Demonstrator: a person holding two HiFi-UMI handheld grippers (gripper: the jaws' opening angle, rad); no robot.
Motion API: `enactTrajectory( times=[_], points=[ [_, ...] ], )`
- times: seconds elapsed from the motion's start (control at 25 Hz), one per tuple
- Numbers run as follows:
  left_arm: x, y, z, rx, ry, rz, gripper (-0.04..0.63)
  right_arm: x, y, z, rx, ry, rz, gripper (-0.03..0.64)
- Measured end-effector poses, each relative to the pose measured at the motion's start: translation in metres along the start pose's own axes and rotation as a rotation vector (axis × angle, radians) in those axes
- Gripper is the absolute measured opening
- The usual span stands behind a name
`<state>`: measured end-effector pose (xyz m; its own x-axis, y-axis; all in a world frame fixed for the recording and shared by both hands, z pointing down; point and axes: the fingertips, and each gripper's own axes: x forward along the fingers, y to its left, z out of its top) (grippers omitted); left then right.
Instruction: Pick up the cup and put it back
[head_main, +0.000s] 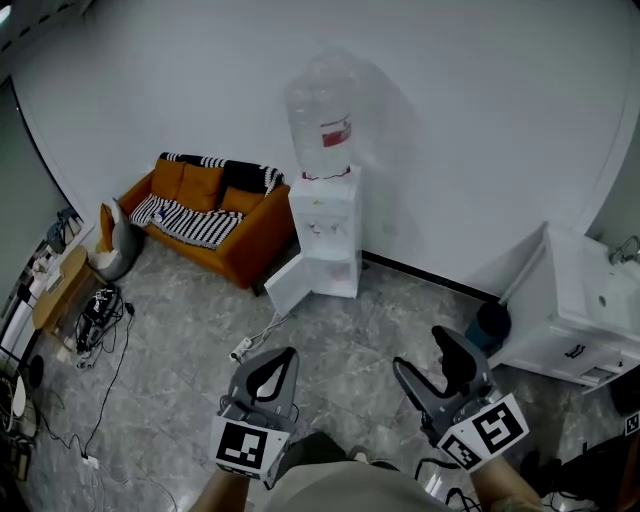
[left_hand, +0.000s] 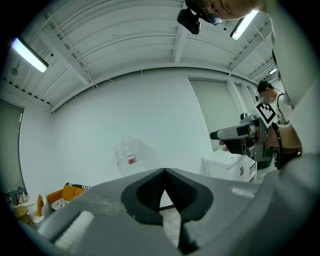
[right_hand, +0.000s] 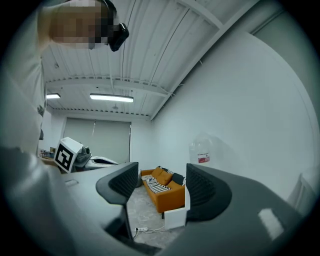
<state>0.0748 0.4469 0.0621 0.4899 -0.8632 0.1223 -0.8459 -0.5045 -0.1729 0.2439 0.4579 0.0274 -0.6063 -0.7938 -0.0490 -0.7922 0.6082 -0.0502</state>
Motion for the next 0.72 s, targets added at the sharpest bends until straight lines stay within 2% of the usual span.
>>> enactTrajectory(
  times=[0.44, 0.72],
  points=[
    [0.038, 0.002, -0.007, 0.019, -0.031, 0.005, 0.003, 0.028, -0.020, -0.026, 0.002, 0.008, 0.031, 0.293],
    [0.075, 0.038, -0.023, 0.008, -0.017, -0.001, 0.003, 0.076, -0.038, -0.045, 0.015, 0.051, 0.035, 0.313]
  ],
)
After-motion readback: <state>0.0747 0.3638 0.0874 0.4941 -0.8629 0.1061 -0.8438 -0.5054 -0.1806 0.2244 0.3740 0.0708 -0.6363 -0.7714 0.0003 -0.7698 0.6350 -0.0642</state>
